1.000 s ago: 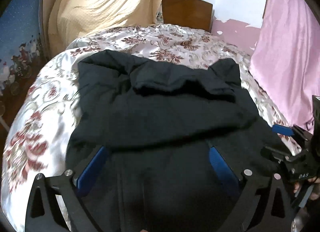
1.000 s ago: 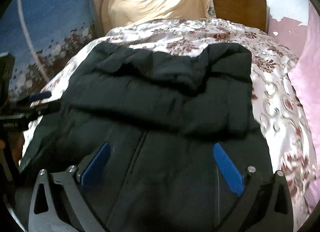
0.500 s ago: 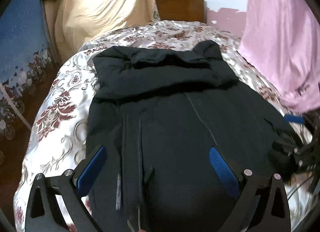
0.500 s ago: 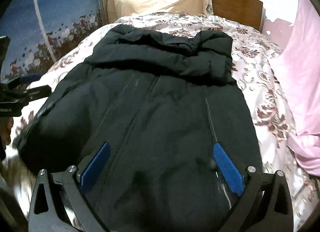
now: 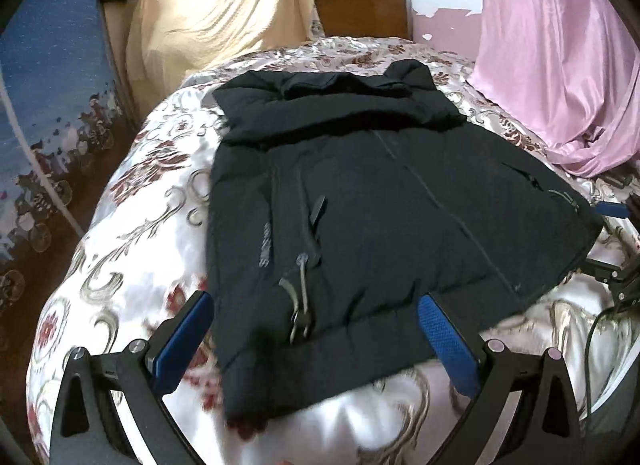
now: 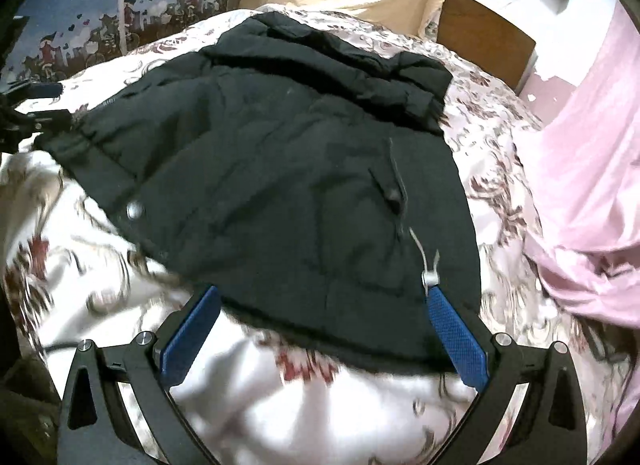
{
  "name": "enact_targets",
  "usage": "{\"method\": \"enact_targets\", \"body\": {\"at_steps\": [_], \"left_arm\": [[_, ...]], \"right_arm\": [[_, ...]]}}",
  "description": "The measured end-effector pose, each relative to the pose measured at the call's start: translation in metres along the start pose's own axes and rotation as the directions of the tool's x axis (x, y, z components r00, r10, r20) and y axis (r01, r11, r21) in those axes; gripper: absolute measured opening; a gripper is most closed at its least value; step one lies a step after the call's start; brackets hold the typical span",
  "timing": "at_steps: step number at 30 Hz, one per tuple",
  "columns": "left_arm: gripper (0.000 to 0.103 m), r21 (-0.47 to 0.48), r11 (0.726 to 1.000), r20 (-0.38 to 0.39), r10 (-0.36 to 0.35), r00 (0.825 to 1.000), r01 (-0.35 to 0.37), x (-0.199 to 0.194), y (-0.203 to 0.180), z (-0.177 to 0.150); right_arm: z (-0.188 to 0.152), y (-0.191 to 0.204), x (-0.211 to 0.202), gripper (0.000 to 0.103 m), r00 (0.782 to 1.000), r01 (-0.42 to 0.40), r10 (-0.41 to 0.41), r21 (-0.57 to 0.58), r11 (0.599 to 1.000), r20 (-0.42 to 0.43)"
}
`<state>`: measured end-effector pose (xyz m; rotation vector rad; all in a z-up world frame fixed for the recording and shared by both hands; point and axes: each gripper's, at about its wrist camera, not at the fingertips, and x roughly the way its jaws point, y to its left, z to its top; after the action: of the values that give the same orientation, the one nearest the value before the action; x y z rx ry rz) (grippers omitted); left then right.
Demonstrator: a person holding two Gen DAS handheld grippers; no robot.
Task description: Fold large clothes
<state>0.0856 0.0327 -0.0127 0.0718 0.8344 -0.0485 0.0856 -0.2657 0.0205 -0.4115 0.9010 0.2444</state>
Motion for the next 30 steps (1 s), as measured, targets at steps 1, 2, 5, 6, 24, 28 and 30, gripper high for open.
{"method": "enact_targets", "body": {"at_steps": [1,2,5,6,24,28,30], "left_arm": [[0.103,-0.011,1.000,0.004,0.004,1.000,-0.004,-0.002,0.001,-0.003],[0.103,-0.026,1.000,0.006,0.003,1.000,-0.002,-0.004,0.002,-0.007],[0.103,-0.056,0.998,0.003,-0.023,1.000,0.024,-0.007,0.005,-0.016],[0.103,-0.046,0.999,0.005,-0.024,1.000,0.024,-0.008,0.005,-0.018],[0.103,0.129,0.991,0.004,-0.029,1.000,0.028,-0.011,-0.003,-0.040],[0.103,0.145,0.989,0.000,-0.022,1.000,0.021,-0.010,-0.004,-0.041],[0.103,0.147,0.989,-0.006,-0.015,1.000,0.016,-0.008,-0.005,-0.040]], "right_arm": [[-0.005,-0.002,0.000,0.101,1.000,0.007,-0.007,0.009,1.000,-0.007],[-0.009,-0.004,0.000,0.101,1.000,0.010,-0.010,0.017,1.000,-0.014],[-0.015,-0.010,0.001,0.101,1.000,0.006,-0.005,0.039,0.999,-0.028],[-0.017,-0.012,0.000,0.101,1.000,0.000,0.001,0.042,0.999,-0.026],[-0.024,0.002,-0.002,0.101,0.999,0.034,-0.036,-0.072,0.997,-0.025],[-0.024,0.004,0.000,0.101,0.999,0.039,-0.041,-0.086,0.996,-0.025],[-0.023,0.005,0.002,0.101,0.998,0.051,-0.053,-0.095,0.994,-0.025]]}}
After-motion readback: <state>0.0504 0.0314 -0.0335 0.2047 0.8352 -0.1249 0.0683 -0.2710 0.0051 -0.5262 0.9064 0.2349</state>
